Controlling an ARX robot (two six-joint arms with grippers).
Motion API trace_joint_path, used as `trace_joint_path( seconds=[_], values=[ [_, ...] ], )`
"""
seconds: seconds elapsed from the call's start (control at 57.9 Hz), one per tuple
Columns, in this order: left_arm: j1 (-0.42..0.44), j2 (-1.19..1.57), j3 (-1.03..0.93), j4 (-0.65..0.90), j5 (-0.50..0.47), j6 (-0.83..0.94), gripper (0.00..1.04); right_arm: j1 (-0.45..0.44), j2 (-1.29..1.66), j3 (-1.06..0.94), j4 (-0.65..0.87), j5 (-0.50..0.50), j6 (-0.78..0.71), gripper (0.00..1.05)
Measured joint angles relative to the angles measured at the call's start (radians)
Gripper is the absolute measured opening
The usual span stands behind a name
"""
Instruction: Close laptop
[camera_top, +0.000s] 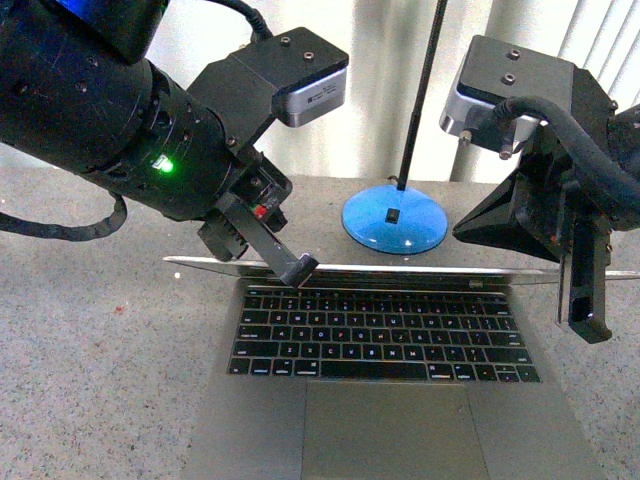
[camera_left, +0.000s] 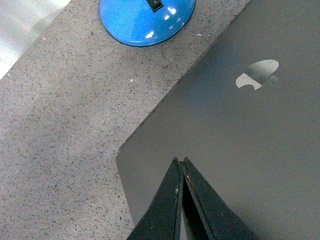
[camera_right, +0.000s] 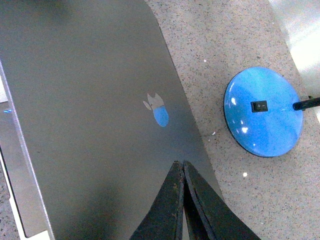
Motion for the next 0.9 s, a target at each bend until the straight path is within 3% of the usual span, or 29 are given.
trace_joint_path(
  seconds=[0.898],
  values=[
    [-0.003,0.005,-0.068,0.053,0.021,-0.017,0.04,0.017,0.04,-0.052,0.034,0.003,-0.01,0.03]
  ],
)
